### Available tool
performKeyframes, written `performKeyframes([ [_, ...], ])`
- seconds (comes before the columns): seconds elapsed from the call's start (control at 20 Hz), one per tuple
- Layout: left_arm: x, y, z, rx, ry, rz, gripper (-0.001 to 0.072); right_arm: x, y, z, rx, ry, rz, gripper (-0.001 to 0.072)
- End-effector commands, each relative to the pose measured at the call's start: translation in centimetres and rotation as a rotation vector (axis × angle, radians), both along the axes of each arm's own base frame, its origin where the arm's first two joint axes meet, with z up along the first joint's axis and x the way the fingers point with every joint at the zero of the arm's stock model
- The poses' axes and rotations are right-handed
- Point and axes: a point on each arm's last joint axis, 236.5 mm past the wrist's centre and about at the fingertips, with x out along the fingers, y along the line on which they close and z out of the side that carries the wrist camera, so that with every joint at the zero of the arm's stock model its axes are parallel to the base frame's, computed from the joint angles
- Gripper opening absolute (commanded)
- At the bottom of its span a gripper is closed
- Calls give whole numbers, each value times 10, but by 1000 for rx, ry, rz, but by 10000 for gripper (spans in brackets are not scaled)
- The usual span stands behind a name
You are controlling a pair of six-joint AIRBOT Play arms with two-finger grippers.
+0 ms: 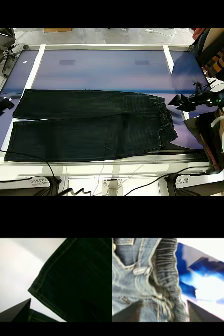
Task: Fold the clothes and pants, and hang the long-sleeved shirts on hangers.
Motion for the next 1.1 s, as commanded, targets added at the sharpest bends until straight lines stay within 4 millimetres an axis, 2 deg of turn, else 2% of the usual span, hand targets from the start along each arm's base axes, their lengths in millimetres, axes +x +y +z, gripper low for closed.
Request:
performKeyframes([
  [0.0, -18, -36, 58, -26, -41, -48, 688, -42, -27, 42, -191, 52, -4, 507],
  [0.1, -29, -65, 85, -72, -68, -87, 569, -83, -27, 53, -224, 143, 26, 508],
  [0.25, -40, -81, 112, -52, -95, -113, 570, -139, -15, 53, -186, 228, 14, 487],
  [0.3, -43, -85, 116, -53, -94, -120, 570, -157, -8, 47, -166, 249, 0, 457],
  [0.35, -45, -90, 117, -62, -90, -130, 569, -176, -2, 38, -151, 273, -14, 457],
  [0.45, -43, -99, 116, -81, -89, -150, 569, -211, 12, 10, -122, 320, -47, 459],
  [0.5, -40, -104, 117, -89, -97, -160, 569, -220, 18, -8, -117, 322, -85, 460],
  [0.55, -38, -108, 118, -92, -100, -170, 570, -222, 24, -24, -107, 308, -138, 460],
  [0.7, -32, -119, 119, -103, -108, -196, 569, -203, 56, -58, 50, 231, -314, 470],
  [0.75, -32, -120, 119, -104, -108, -199, 569, -195, 61, -67, 88, 201, -383, 557],
  [0.8, -32, -120, 119, -104, -108, -199, 569, -189, 58, -75, 96, 182, -454, 654],
  [0.85, -32, -120, 119, -103, -108, -199, 569, -184, 52, -82, 85, 164, -515, 691],
  [1.05, -28, -116, 122, -89, -125, -189, 570, -166, 25, -89, 22, 60, -626, 681],
])
